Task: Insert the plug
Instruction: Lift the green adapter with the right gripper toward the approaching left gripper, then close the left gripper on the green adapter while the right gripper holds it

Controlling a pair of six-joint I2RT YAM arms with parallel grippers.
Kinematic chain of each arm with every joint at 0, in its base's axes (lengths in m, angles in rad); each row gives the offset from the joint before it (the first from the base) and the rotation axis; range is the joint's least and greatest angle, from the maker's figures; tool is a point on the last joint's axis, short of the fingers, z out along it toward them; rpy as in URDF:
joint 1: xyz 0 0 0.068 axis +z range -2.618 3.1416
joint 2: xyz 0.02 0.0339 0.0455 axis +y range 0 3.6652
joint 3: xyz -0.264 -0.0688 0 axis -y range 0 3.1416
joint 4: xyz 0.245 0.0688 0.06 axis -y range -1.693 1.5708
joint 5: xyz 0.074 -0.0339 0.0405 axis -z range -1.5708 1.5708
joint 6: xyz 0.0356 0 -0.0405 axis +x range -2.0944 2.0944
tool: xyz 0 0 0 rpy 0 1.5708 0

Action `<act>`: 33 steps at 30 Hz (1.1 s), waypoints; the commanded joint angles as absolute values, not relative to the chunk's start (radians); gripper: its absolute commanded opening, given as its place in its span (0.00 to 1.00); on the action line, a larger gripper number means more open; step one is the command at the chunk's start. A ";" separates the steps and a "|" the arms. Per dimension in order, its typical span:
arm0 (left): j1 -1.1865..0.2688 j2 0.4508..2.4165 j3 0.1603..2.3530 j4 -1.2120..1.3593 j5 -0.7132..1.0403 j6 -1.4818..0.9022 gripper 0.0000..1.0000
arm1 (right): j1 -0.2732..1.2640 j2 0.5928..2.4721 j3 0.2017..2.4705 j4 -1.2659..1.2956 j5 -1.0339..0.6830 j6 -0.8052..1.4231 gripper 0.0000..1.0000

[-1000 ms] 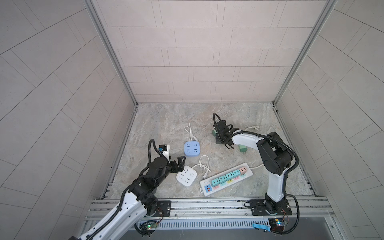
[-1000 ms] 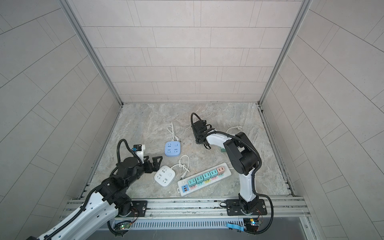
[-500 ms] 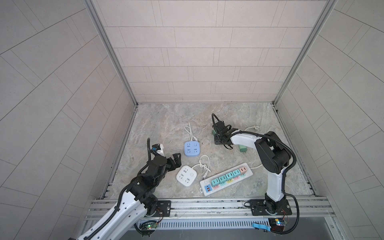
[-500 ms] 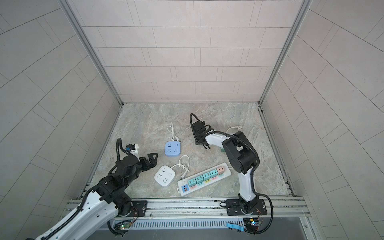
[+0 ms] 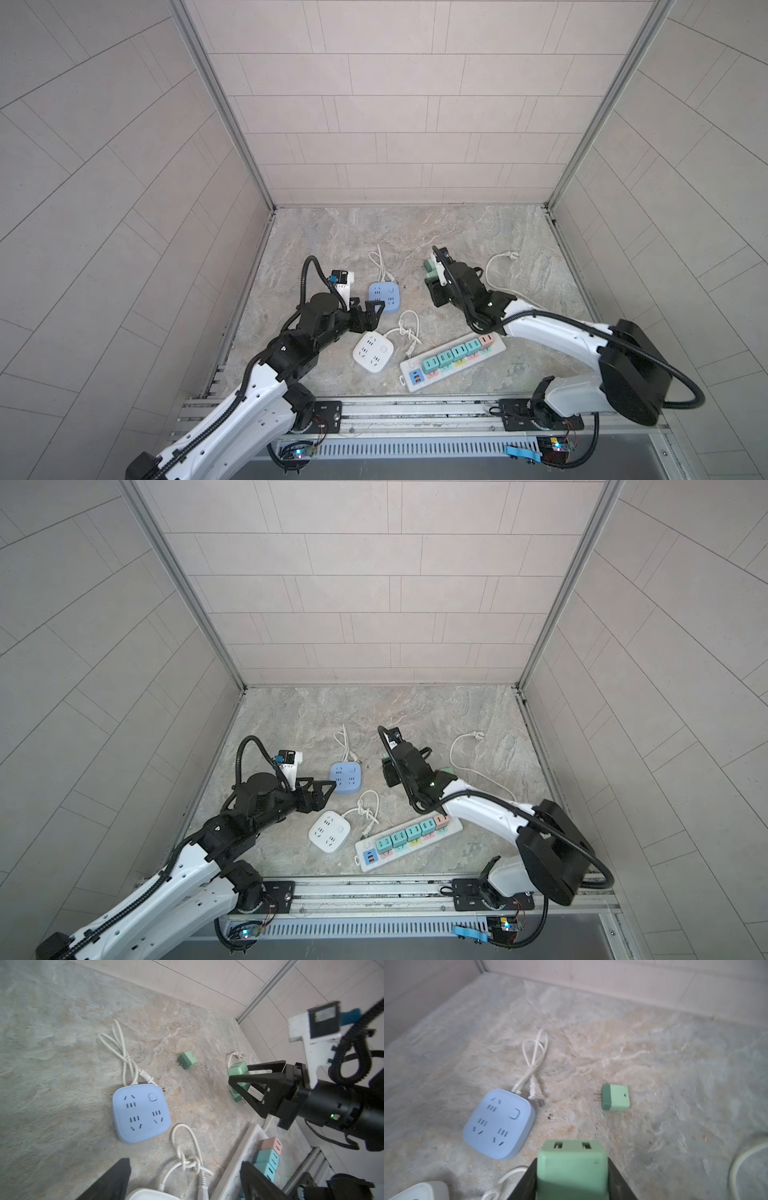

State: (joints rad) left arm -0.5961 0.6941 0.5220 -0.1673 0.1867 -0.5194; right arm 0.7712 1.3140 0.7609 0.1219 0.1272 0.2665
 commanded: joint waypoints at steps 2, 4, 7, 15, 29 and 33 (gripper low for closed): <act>-0.593 0.726 0.598 -0.099 0.364 -0.459 0.78 | 0.867 1.158 0.611 0.332 0.144 0.031 0.07; -0.594 0.734 0.628 -0.104 0.401 -0.451 0.76 | 0.905 1.087 0.544 0.381 0.133 -0.022 0.09; -0.595 0.741 0.665 -0.115 0.461 -0.440 0.73 | 0.965 1.008 0.493 0.415 0.083 -0.129 0.12; -0.657 0.770 0.699 -0.126 0.574 -0.415 0.64 | 1.101 0.992 0.490 0.426 0.092 -0.359 0.02; -0.801 0.879 0.747 -0.170 0.510 -0.346 0.57 | 1.144 0.996 0.497 0.450 0.100 -0.381 0.04; -0.815 0.903 0.759 -0.182 0.465 -0.339 0.56 | 1.160 0.987 0.492 0.446 0.089 -0.396 0.04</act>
